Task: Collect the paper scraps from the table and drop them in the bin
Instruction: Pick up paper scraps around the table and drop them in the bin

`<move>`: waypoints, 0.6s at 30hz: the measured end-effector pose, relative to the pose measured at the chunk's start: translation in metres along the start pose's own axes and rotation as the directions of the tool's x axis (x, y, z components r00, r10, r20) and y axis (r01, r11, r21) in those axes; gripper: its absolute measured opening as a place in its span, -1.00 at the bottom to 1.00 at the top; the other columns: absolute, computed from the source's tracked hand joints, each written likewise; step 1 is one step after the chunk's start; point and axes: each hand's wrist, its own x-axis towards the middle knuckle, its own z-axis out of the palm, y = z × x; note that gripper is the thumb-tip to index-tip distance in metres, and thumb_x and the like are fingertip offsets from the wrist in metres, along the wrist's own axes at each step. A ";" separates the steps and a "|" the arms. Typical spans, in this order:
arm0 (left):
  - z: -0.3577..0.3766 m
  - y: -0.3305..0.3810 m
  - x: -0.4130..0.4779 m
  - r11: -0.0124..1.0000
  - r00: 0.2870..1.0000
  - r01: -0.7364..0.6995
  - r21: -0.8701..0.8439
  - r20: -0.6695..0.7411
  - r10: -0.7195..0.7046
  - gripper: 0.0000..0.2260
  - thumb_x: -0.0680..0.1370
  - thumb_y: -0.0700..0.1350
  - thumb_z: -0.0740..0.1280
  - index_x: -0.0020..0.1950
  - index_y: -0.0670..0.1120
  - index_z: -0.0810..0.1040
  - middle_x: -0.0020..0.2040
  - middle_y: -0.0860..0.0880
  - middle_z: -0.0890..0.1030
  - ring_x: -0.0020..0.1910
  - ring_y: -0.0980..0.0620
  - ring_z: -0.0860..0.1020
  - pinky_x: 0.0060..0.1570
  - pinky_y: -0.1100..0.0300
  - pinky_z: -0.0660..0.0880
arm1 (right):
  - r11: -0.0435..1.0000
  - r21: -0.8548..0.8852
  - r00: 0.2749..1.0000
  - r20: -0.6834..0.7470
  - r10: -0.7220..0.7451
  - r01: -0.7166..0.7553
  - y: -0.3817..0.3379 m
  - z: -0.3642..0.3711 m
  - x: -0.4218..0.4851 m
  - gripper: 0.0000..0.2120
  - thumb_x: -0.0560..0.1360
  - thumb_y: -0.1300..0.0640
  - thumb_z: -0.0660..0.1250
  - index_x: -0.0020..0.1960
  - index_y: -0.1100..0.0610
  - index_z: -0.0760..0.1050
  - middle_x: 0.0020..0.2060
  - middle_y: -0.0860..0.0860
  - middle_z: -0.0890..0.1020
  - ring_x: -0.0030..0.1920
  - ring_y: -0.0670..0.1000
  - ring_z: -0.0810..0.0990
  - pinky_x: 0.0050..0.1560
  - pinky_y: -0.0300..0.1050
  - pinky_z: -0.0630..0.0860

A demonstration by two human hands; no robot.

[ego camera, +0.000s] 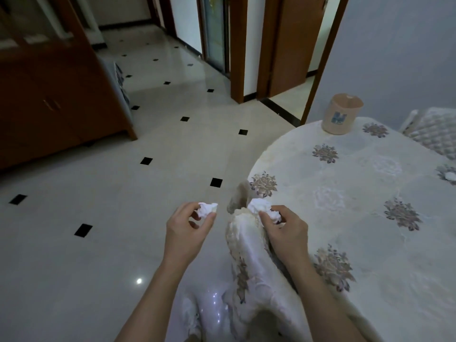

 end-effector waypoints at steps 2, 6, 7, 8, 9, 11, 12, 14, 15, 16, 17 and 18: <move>-0.010 -0.019 0.028 1.000 1.000 0.012 -0.011 -0.005 -0.012 -0.88 0.46 -0.14 0.50 -0.04 -0.04 0.63 -0.15 0.03 0.57 -0.19 0.05 0.54 -0.33 0.34 0.46 | 0.999 0.006 0.999 0.006 0.035 -0.035 -0.009 0.028 0.017 -0.86 0.46 0.01 0.45 -0.18 0.06 0.57 -0.34 -0.04 0.62 -0.25 -0.06 0.55 -0.26 -0.21 0.44; -0.036 -0.053 0.092 0.999 1.000 0.027 -0.045 0.015 -0.027 -0.90 0.47 -0.11 0.49 -0.04 -0.01 0.65 -0.11 0.10 0.58 -0.16 0.07 0.53 -0.32 0.34 0.45 | 0.995 0.020 0.995 0.013 0.094 -0.094 -0.036 0.088 0.054 -0.90 0.45 0.00 0.44 -0.20 -0.03 0.56 -0.32 -0.08 0.62 -0.23 -0.11 0.56 -0.22 -0.23 0.45; -0.042 -0.063 0.108 0.999 0.999 0.027 -0.043 0.022 -0.026 -0.90 0.47 -0.10 0.48 -0.03 -0.02 0.65 -0.11 0.10 0.58 -0.16 0.07 0.53 -0.31 0.35 0.45 | 0.995 0.014 0.995 0.015 0.098 -0.098 -0.044 0.102 0.062 -0.90 0.45 0.00 0.44 -0.21 -0.06 0.55 -0.34 -0.10 0.62 -0.24 -0.14 0.56 -0.23 -0.29 0.43; -0.048 -0.071 0.122 0.999 0.999 0.028 -0.045 0.028 -0.027 -0.90 0.48 -0.10 0.48 -0.03 -0.02 0.65 -0.11 0.11 0.58 -0.16 0.07 0.52 -0.31 0.35 0.44 | 0.994 0.014 0.994 0.013 0.107 -0.107 -0.052 0.116 0.071 -0.90 0.45 0.01 0.44 -0.22 -0.09 0.54 -0.36 -0.12 0.61 -0.26 -0.17 0.56 -0.27 -0.34 0.41; -0.055 -0.079 0.136 0.998 0.999 0.024 -0.050 0.039 -0.022 -0.90 0.48 -0.10 0.48 -0.02 -0.01 0.66 -0.11 0.11 0.58 -0.15 0.08 0.53 -0.31 0.35 0.45 | 0.993 0.018 0.993 0.005 0.119 -0.120 -0.060 0.129 0.080 -0.89 0.45 0.02 0.43 -0.23 -0.11 0.54 -0.39 -0.14 0.60 -0.29 -0.19 0.55 -0.31 -0.36 0.39; -0.066 -0.093 0.163 0.999 0.998 0.007 -0.052 0.058 -0.004 -0.90 0.48 -0.09 0.48 -0.02 0.00 0.66 -0.11 0.12 0.58 -0.14 0.08 0.53 -0.30 0.33 0.46 | 0.990 0.026 0.990 -0.018 0.137 -0.136 -0.074 0.153 0.096 -0.88 0.45 0.03 0.43 -0.25 -0.08 0.54 -0.46 -0.18 0.57 -0.38 -0.20 0.52 -0.36 -0.35 0.35; -0.071 -0.101 0.177 0.999 0.998 0.007 -0.050 0.058 -0.005 -0.89 0.48 -0.09 0.48 -0.01 0.01 0.66 -0.11 0.11 0.58 -0.14 0.08 0.53 -0.30 0.31 0.46 | 0.990 0.026 0.990 -0.024 0.139 -0.138 -0.078 0.164 0.103 -0.87 0.45 0.03 0.43 -0.26 -0.06 0.54 -0.47 -0.19 0.55 -0.40 -0.19 0.50 -0.37 -0.34 0.33; -0.079 -0.115 0.202 0.998 0.999 0.019 -0.060 0.050 -0.016 -0.90 0.48 -0.08 0.48 -0.02 0.01 0.65 -0.10 0.10 0.59 -0.13 0.07 0.53 -0.30 0.30 0.47 | 0.990 0.016 0.990 -0.026 0.141 -0.140 -0.085 0.183 0.117 -0.87 0.45 0.01 0.43 -0.25 -0.03 0.55 -0.45 -0.15 0.56 -0.39 -0.16 0.50 -0.35 -0.29 0.34; -0.081 -0.120 0.212 0.998 0.999 0.022 -0.065 0.046 -0.019 -0.90 0.48 -0.08 0.48 -0.03 0.01 0.65 -0.10 0.09 0.59 -0.13 0.06 0.53 -0.30 0.29 0.47 | 0.990 0.012 0.990 -0.026 0.142 -0.142 -0.088 0.191 0.124 -0.89 0.45 0.00 0.43 -0.23 -0.02 0.57 -0.42 -0.13 0.58 -0.37 -0.15 0.51 -0.34 -0.28 0.36; -0.082 -0.126 0.222 0.997 0.999 0.024 -0.067 0.046 -0.021 -0.91 0.48 -0.07 0.48 -0.03 0.02 0.65 -0.11 0.09 0.59 -0.13 0.05 0.53 -0.30 0.28 0.47 | 0.990 0.007 0.989 -0.028 0.144 -0.144 -0.090 0.198 0.132 -0.90 0.45 0.00 0.43 -0.21 -0.02 0.58 -0.40 -0.10 0.60 -0.35 -0.14 0.52 -0.33 -0.27 0.38; -0.081 -0.131 0.232 0.997 0.998 0.028 -0.071 0.050 -0.024 -0.91 0.48 -0.07 0.49 -0.04 0.02 0.65 -0.12 0.10 0.59 -0.14 0.05 0.53 -0.31 0.28 0.47 | 0.989 0.005 0.988 -0.030 0.149 -0.149 -0.092 0.204 0.139 -0.91 0.45 -0.01 0.43 -0.19 -0.02 0.59 -0.37 -0.08 0.62 -0.33 -0.13 0.54 -0.31 -0.25 0.41; -0.080 -0.136 0.241 0.996 0.998 0.032 -0.078 0.056 -0.027 -0.92 0.48 -0.07 0.49 -0.06 0.03 0.65 -0.12 0.10 0.59 -0.14 0.05 0.53 -0.31 0.28 0.46 | 0.988 0.003 0.987 -0.034 0.155 -0.155 -0.094 0.210 0.146 -0.92 0.45 -0.01 0.42 -0.17 -0.03 0.60 -0.35 -0.07 0.63 -0.30 -0.13 0.56 -0.28 -0.22 0.44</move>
